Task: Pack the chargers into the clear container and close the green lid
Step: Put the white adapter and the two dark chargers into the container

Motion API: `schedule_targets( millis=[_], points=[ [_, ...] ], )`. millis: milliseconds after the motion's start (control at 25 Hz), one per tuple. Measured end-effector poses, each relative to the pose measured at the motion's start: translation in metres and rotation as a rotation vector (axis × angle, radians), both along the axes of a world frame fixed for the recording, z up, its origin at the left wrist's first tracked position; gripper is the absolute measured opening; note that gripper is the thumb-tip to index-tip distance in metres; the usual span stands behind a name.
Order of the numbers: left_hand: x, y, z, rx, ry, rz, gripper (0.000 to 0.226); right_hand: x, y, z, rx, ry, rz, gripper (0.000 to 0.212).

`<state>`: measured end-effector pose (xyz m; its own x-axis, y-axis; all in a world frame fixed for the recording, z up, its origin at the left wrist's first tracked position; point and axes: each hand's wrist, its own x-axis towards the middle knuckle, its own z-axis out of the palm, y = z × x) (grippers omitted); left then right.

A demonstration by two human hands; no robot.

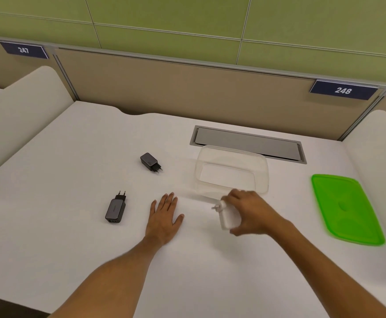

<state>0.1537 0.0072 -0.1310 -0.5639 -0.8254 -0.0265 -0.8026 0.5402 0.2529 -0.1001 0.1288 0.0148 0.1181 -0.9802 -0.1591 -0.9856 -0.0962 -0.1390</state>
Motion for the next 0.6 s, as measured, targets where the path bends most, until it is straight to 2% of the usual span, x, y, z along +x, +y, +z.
schedule_targets(
  millis=[280,600],
  points=[
    [0.000,-0.002,-0.001,0.011,-0.014,0.003,0.064,-0.013,-0.080,0.036,-0.150,0.078,-0.130,0.081],
    [-0.001,-0.002,-0.002,0.013,-0.036,0.014,0.066,-0.020,-0.139,0.004,0.007,0.181,-0.255,0.079]
  ],
)
